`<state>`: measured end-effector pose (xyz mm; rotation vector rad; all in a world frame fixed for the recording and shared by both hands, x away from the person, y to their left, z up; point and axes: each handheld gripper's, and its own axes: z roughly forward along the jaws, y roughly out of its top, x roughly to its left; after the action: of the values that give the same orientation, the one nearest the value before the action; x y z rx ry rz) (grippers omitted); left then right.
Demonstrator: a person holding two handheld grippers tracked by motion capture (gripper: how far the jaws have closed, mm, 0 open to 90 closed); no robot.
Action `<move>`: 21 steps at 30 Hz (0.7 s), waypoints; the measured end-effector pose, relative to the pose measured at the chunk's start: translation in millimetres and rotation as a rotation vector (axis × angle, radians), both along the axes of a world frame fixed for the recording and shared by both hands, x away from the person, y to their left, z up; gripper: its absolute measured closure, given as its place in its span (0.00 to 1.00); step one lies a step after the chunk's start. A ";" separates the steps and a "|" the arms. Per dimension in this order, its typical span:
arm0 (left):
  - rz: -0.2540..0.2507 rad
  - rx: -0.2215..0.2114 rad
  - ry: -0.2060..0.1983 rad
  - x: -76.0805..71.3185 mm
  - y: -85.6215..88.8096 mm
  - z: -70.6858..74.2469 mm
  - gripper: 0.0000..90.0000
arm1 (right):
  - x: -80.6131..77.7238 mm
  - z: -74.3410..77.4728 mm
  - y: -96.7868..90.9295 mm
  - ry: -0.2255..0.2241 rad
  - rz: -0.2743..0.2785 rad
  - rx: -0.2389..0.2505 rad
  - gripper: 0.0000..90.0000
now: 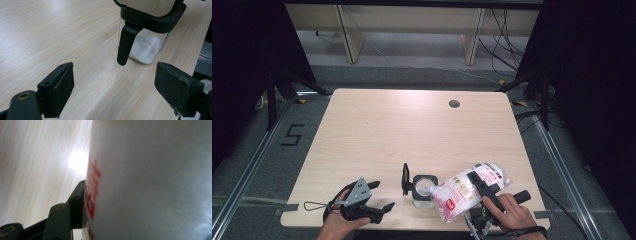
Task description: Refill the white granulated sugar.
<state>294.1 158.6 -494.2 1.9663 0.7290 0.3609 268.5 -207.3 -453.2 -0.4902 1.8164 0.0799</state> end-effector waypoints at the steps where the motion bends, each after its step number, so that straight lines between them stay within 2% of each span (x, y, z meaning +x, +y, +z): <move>1: -0.002 0.008 -0.001 0.2 0.6 0.2 0.18 | 0.0 -0.2 -0.1 -0.001 -0.001 0.001 0.48; 5: 0.000 0.000 0.000 0.0 0.0 0.0 0.18 | -0.6 0.5 -0.1 0.011 -0.013 -0.003 0.48; 6: 0.000 -0.001 0.000 -0.1 -0.1 0.0 0.18 | -0.6 -0.7 -0.2 0.007 -0.011 0.017 0.48; 7: 0.000 -0.001 0.000 0.0 -0.1 0.0 0.18 | -0.6 0.9 0.2 0.010 -0.009 -0.008 0.48; 9: 0.000 -0.001 0.000 0.0 0.0 0.0 0.18 | -0.7 -0.7 0.1 0.006 -0.009 0.016 0.48; 10: 0.000 -0.001 0.000 0.0 0.0 0.0 0.18 | -0.2 0.2 0.1 0.002 0.001 0.000 0.48; 12: -0.002 0.007 -0.001 0.1 0.6 0.2 0.18 | -0.5 -0.5 0.1 0.007 -0.008 0.014 0.48; 15: -0.002 0.007 -0.001 0.2 0.7 0.3 0.18 | -1.1 0.3 0.1 0.018 -0.018 0.004 0.48; 19: -0.002 0.007 -0.001 0.1 0.6 0.2 0.18 | -0.8 -0.2 -0.3 0.008 -0.005 0.002 0.48; 21: -0.005 0.012 -0.007 0.6 0.8 0.3 0.18 | -2.0 -0.2 -0.4 0.020 -0.027 0.002 0.48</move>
<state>294.7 159.5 -494.0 1.9768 0.7192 0.3699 266.5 -207.7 -453.4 -0.4645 1.8424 0.0684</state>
